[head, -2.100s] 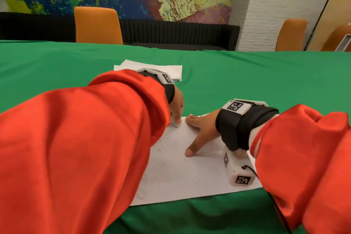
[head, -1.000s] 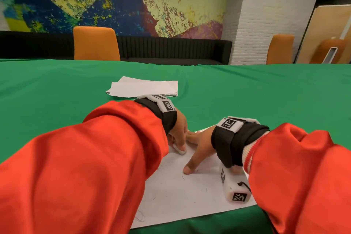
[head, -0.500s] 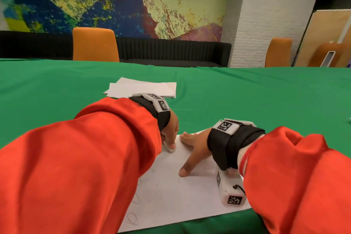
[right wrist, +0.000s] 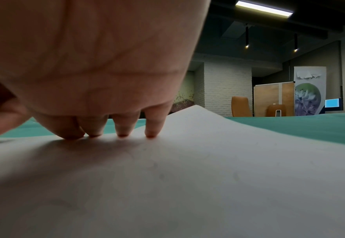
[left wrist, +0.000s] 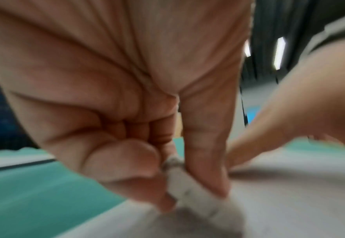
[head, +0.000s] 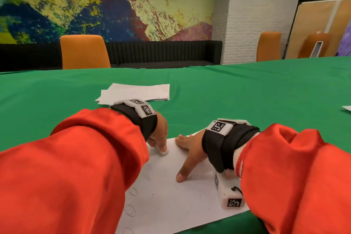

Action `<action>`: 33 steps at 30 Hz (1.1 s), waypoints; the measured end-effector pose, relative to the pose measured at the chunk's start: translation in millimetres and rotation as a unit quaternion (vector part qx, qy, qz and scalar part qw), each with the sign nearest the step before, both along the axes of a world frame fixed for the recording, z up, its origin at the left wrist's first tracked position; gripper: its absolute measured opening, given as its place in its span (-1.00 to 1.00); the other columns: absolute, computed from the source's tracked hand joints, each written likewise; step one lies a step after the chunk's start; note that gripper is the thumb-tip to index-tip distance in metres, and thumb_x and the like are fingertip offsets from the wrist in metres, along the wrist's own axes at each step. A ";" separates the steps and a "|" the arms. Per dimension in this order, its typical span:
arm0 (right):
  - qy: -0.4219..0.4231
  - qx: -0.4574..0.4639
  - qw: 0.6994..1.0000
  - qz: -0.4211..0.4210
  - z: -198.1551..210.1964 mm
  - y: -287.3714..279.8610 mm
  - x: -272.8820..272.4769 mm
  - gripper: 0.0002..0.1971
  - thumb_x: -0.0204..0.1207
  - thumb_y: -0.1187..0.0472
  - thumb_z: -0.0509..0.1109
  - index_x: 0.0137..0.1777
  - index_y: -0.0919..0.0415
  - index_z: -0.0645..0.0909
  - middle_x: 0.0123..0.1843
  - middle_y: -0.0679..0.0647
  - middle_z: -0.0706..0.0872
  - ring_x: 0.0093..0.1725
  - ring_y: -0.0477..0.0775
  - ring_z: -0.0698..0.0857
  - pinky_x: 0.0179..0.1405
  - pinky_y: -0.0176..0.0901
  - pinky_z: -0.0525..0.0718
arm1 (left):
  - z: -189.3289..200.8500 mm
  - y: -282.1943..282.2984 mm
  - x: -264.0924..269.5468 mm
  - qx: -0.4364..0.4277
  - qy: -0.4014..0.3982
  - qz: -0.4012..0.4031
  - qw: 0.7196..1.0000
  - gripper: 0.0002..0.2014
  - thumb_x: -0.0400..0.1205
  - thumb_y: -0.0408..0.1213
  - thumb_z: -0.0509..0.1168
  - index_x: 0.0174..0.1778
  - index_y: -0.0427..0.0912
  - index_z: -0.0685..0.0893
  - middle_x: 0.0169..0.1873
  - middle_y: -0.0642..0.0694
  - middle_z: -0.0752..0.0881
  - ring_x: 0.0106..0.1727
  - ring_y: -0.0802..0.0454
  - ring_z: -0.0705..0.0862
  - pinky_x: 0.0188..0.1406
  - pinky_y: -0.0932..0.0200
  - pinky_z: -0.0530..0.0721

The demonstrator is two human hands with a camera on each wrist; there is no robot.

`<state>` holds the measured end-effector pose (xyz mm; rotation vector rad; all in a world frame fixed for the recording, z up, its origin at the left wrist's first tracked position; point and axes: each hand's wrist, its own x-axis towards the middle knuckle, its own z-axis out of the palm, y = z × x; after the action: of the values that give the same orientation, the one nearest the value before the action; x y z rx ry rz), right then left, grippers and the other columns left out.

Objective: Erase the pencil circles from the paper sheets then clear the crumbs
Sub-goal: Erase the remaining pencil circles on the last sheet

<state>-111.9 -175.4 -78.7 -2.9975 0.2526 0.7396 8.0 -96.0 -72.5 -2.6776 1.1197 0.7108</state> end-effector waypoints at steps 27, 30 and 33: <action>0.005 -0.001 1.000 0.007 1.6 0.7 -0.5 0.08 0.35 -0.33 0.39 0.67 0.05 -0.18 0.70 -0.05 -0.12 0.65 0.02 0.05 0.56 -0.09 0.05 | 10.2 7.6 14.6 0.048 -0.089 0.012 0.995 -0.81 0.56 -0.12 0.43 -0.07 -0.17 0.70 -0.43 -0.01 0.63 -0.49 0.14 0.60 -0.45 0.34 0.56; 0.008 0.003 1.000 0.001 0.9 0.4 -0.2 0.07 0.34 -0.34 0.39 0.67 0.02 -0.16 0.70 -0.05 -0.10 0.65 0.03 0.06 0.55 -0.09 0.08 | 4.9 -0.1 12.0 -0.032 -0.013 0.028 0.999 -0.89 0.55 -0.27 0.45 -0.24 -0.16 0.67 -0.61 0.09 0.65 -0.69 0.33 0.56 -0.57 0.49 0.58; 0.006 -0.001 1.000 0.001 0.1 0.6 0.6 0.06 0.34 -0.34 0.40 0.67 0.02 -0.11 0.70 -0.04 -0.05 0.64 0.04 0.10 0.54 -0.10 0.11 | 0.0 -7.3 8.1 -0.015 -0.028 0.005 0.999 -0.80 0.56 -0.21 0.44 0.00 -0.26 0.73 -0.50 0.05 0.68 -0.49 0.21 0.63 -0.39 0.38 0.62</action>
<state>-111.4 -174.8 -78.6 -2.9973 0.2512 0.7583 16.1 -103.3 -72.5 -2.7118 1.1142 0.6217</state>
